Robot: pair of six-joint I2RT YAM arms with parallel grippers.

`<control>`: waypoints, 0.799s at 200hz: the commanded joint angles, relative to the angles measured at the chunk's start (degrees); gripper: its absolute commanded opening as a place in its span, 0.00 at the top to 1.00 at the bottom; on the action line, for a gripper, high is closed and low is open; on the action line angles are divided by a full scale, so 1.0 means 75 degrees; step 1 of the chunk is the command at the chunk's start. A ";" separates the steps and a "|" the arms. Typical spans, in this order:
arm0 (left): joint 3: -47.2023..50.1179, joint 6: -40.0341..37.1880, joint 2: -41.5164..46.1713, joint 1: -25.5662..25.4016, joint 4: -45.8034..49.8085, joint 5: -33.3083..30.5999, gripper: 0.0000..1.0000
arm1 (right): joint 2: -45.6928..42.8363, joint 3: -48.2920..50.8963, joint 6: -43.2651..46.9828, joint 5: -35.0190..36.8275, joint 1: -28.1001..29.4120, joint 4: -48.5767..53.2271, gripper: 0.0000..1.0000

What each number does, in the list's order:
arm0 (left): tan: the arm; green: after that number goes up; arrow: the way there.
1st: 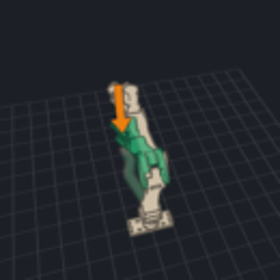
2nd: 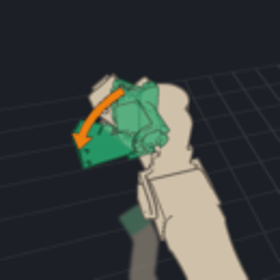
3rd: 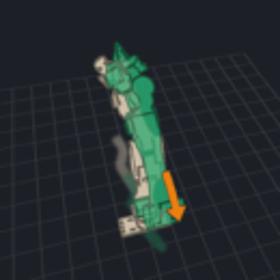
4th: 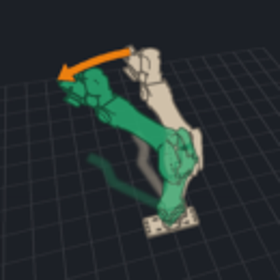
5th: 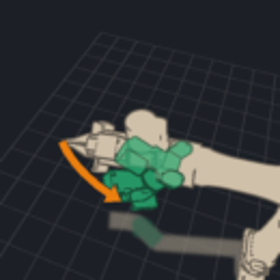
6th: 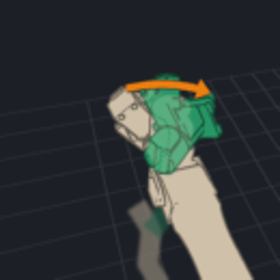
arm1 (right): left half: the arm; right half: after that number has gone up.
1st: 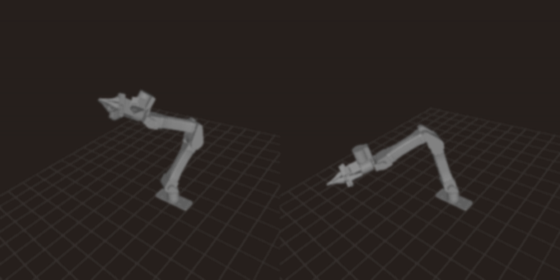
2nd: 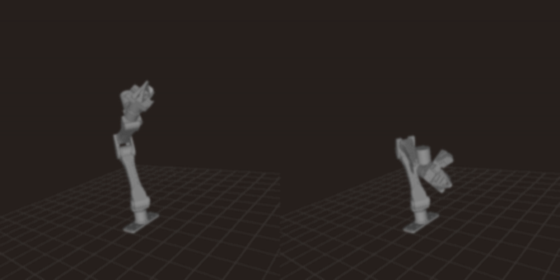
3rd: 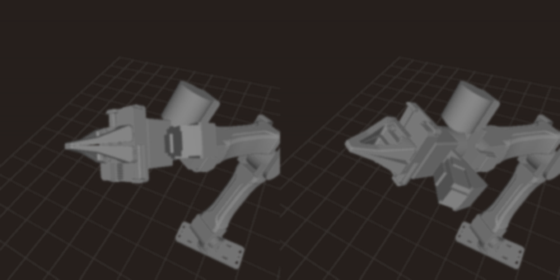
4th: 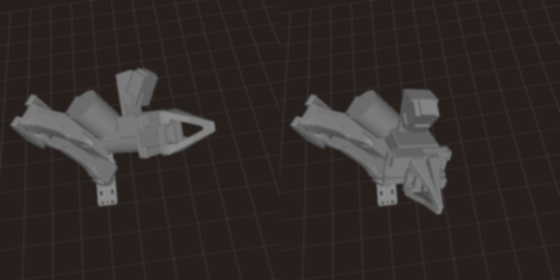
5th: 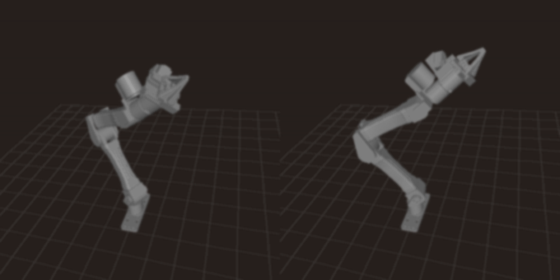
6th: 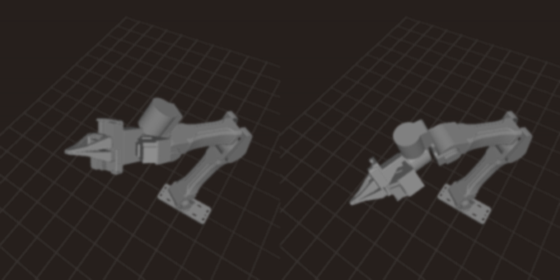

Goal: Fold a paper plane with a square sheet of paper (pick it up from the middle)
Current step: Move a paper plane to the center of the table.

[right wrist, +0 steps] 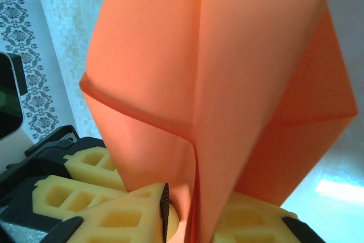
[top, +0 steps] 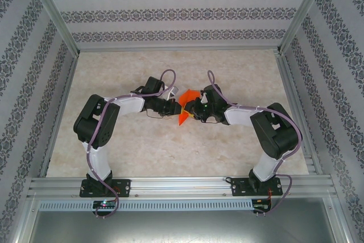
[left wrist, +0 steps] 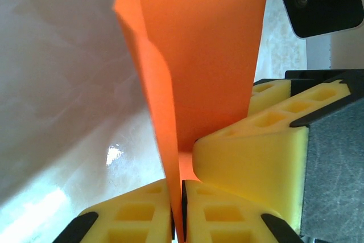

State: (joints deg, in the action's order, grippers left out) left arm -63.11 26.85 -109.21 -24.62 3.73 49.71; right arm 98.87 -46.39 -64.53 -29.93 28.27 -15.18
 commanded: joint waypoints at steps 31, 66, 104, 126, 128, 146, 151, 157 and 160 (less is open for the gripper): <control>0.0117 0.0121 0.0139 0.0036 -0.0333 0.0190 0.82 | -0.0054 -0.0449 0.0716 0.0182 0.0099 0.1171 0.85; 0.0121 0.0258 0.0202 0.0036 -0.0443 0.0246 0.77 | -0.0117 -0.0951 0.1375 0.0696 0.0226 0.2344 0.93; 0.0165 0.0158 0.0329 0.0072 -0.0303 0.0182 0.73 | -0.0169 -0.1517 0.2358 0.1428 0.0259 0.3996 0.96; 0.0230 0.0207 0.0307 0.0083 -0.0318 0.0147 0.69 | -0.0037 -0.1990 0.2972 0.2134 0.0386 0.5122 0.97; 0.0240 0.0206 0.0316 0.0075 -0.0312 0.0134 0.68 | -0.0011 -0.2031 0.3042 0.2194 0.0398 0.5221 0.97; 0.0315 0.0083 0.0474 0.0084 -0.0054 -0.0180 0.66 | 0.0218 -0.2381 0.3399 0.2526 0.0512 0.5835 0.97; 0.0327 0.0035 0.0538 0.0086 0.0078 -0.0292 0.65 | 0.0271 -0.2453 0.3463 0.2610 0.0547 0.5933 0.97; 0.0349 -0.0066 0.0609 0.0107 0.0249 -0.0460 0.64 | 0.0334 -0.2548 0.3538 0.2737 0.0592 0.6078 0.96; 0.0356 -0.0109 0.0647 0.0107 0.0339 -0.0555 0.64 | 0.0378 -0.2607 0.3562 0.2809 0.0619 0.6165 0.96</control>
State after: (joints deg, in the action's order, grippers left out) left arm -61.58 28.10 -108.12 -24.56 3.20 48.95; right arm 99.44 -62.74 -43.55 -15.40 31.38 21.34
